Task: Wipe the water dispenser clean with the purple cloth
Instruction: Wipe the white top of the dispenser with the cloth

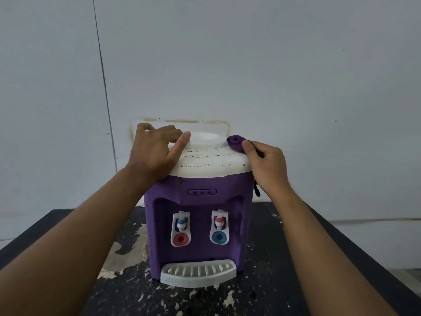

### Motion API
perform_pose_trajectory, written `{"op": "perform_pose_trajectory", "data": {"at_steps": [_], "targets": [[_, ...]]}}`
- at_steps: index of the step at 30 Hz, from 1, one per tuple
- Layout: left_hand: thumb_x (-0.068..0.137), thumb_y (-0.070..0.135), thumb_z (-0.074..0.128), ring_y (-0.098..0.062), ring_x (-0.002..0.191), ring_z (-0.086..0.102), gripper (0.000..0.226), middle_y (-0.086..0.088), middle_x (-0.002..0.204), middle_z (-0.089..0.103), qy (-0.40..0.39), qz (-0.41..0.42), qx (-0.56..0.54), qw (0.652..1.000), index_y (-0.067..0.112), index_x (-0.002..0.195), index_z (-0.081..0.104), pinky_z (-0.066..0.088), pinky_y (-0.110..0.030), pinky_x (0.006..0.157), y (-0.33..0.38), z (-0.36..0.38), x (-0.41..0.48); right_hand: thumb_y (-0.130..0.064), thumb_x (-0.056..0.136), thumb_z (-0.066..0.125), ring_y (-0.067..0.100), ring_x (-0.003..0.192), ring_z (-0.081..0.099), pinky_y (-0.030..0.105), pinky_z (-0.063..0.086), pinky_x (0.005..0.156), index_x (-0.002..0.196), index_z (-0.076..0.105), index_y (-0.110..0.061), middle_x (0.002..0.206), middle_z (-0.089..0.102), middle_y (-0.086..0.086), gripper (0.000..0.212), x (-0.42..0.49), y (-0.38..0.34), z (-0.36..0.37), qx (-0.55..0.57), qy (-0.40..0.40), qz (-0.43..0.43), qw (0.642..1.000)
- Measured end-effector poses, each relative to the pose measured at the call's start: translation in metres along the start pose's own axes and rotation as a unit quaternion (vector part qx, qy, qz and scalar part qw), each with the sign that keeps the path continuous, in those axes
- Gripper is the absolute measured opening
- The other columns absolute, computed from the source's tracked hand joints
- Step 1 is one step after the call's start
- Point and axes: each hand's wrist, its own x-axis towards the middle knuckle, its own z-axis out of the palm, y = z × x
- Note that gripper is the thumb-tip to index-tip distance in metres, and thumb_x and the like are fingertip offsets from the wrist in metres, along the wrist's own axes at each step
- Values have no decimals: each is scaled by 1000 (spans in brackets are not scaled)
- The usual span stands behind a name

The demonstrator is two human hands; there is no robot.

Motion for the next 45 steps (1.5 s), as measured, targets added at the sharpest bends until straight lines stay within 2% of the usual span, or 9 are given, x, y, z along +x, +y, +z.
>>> {"op": "perform_pose_trajectory", "data": {"at_steps": [5,9,15,20,25,30,35,40,45], "targets": [[109,54,27,-16,88,64,63,10,99,77,-2,2,-6,1000,25,96,81,31,-42,102,0,-1,-2,-38,107,69,-22,110,66,0,47,95,129,77,-39,105,69,-50,23,-18,0,10,-21,1,-107,994],[109,52,29,-17,87,63,60,11,101,77,-6,12,10,1000,25,97,81,32,-42,101,3,-3,-1,-38,111,65,-10,89,71,12,53,83,121,85,-15,89,78,-30,32,-19,12,2,82,66,9,994],[109,53,31,-17,86,63,58,11,100,76,-2,8,3,1000,25,96,81,32,-41,100,1,-2,-2,-32,107,70,-15,123,66,15,51,111,121,81,-46,115,72,-45,22,-33,0,11,33,29,-84,995],[109,52,34,-16,88,64,55,12,102,77,-2,6,3,1000,25,97,81,31,-41,99,3,-3,-2,-36,111,64,-6,95,74,26,61,90,118,85,-15,94,78,-27,31,-32,5,6,105,89,28,990],[108,54,33,-15,89,64,58,12,103,77,-6,2,-1,1000,24,98,81,33,-44,100,2,-2,-3,-39,107,68,-6,136,63,20,47,119,135,79,-23,128,72,-33,33,-45,5,10,45,37,-68,996],[108,52,36,-16,89,63,54,12,102,76,-5,-5,-2,1000,23,97,81,33,-44,101,3,-1,-3,-40,110,64,-5,116,73,31,58,111,135,79,-17,122,80,-17,37,-46,8,7,141,119,61,981],[108,52,37,-16,89,64,54,12,103,77,0,-2,-13,1000,24,97,81,33,-43,100,-1,0,-4,-35,109,67,8,155,48,22,42,124,142,66,-40,143,60,-42,34,-82,12,24,84,78,-99,988],[108,53,38,-15,88,63,52,13,101,76,-2,0,-10,1000,25,96,81,33,-42,98,-1,1,-2,-31,109,66,0,130,69,36,55,117,143,71,-22,133,75,-22,36,-63,15,7,116,115,7,987],[108,53,39,-13,87,63,52,13,101,76,2,1,-21,1000,26,97,81,33,-43,98,-4,2,-4,-32,108,68,4,149,54,26,44,124,137,72,-35,142,67,-33,30,-60,12,3,68,-6,-113,991]]}}
